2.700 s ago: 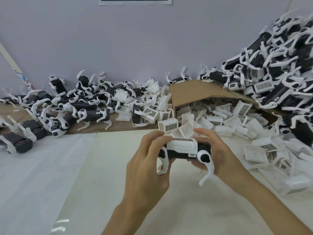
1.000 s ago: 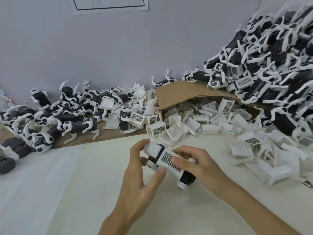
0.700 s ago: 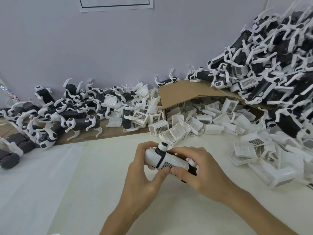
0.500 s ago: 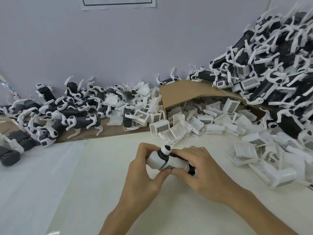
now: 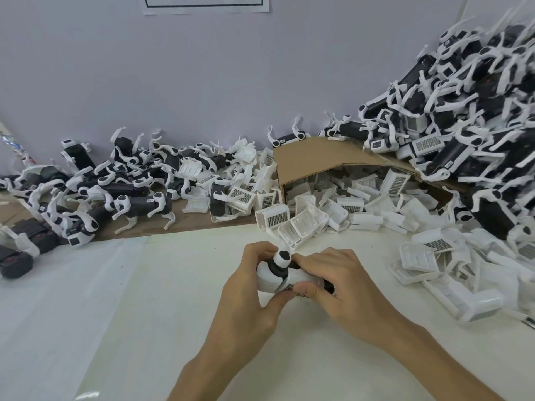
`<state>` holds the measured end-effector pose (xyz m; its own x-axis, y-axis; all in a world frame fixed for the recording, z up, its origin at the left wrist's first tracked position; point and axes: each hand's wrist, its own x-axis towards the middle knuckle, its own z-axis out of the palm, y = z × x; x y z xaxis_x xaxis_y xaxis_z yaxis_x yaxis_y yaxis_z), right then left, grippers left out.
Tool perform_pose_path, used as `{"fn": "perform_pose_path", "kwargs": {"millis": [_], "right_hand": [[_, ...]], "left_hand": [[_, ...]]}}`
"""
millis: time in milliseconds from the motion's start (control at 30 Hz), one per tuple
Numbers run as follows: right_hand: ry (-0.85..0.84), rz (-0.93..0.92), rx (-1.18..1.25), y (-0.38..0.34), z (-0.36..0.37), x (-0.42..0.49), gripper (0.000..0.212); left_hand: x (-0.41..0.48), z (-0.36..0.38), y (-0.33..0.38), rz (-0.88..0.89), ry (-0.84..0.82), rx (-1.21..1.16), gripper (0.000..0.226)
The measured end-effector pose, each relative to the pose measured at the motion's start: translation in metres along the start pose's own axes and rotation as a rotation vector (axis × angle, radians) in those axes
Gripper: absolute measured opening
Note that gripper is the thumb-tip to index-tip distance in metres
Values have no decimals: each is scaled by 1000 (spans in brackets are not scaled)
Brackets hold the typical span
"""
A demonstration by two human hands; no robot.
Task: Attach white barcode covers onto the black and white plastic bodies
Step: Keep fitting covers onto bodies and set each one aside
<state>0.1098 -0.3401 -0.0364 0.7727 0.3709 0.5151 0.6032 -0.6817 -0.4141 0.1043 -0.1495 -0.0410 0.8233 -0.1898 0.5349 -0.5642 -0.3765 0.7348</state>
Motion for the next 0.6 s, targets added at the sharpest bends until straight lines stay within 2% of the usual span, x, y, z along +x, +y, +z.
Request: {"fn": "perform_pose_path", "kwargs": {"millis": [133,333,600], "right_hand": [[61,-18,-30,-1,-1,0,41],[188,-23,-51,-9,-3,1,41],[221,-148,-239,-13,-4,-1,39]], "left_hand": [[1,-1,-2,26,-8,36,70],[1,-4,-3,14,-12,19,63],[2,-6,0,-1,5,-36,57]]}}
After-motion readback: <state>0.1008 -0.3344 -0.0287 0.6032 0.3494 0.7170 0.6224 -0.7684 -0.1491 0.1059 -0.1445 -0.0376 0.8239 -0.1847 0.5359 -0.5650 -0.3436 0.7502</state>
